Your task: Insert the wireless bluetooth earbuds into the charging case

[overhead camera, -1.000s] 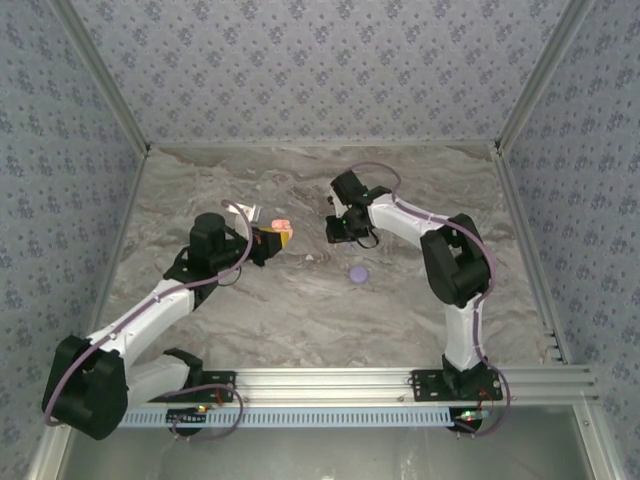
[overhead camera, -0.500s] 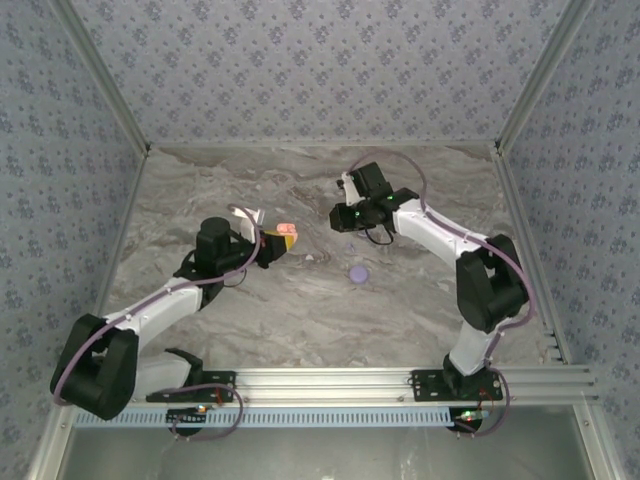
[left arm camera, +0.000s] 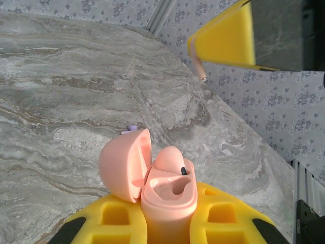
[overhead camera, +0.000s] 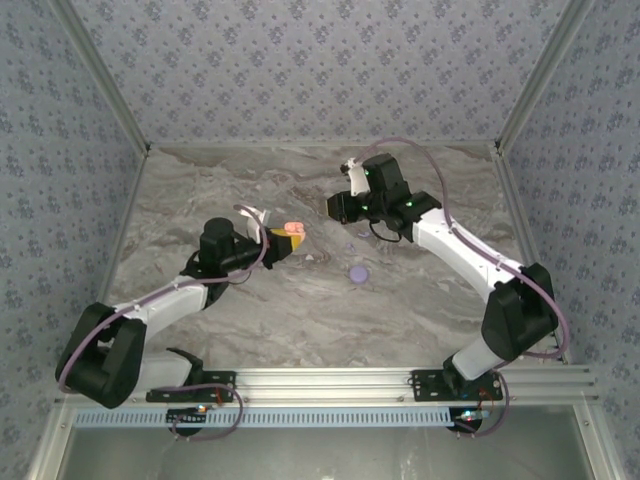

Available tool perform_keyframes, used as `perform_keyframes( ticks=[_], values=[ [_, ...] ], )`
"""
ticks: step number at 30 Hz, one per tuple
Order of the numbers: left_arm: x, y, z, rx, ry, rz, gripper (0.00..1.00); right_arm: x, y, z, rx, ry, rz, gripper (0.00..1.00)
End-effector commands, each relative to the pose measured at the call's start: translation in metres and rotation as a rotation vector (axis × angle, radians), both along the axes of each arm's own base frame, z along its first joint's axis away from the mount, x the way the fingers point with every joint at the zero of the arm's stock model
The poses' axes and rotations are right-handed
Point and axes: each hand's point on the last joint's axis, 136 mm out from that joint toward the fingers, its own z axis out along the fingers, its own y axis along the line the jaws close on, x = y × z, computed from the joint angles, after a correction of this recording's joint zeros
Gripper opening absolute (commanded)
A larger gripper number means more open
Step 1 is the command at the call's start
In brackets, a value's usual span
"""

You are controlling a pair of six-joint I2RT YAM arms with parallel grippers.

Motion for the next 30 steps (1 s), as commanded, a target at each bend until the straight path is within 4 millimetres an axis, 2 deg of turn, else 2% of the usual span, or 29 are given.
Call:
perform_keyframes(
  ticks=[1,13,23,30],
  values=[
    [0.001,-0.012,0.028,-0.055,-0.081,-0.04,0.11,-0.007,0.007,0.023,0.023,-0.071,0.031,0.21],
    [0.007,-0.027,0.044,-0.099,-0.074,-0.047,0.11,-0.021,0.025,0.054,0.047,-0.154,0.077,0.21],
    [0.014,-0.035,0.048,-0.117,-0.045,-0.039,0.13,-0.025,0.031,0.063,0.049,-0.185,0.089,0.22],
    [0.011,-0.043,0.053,-0.127,-0.052,-0.072,0.12,-0.023,0.033,0.065,0.051,-0.192,0.085,0.22]
  ],
)
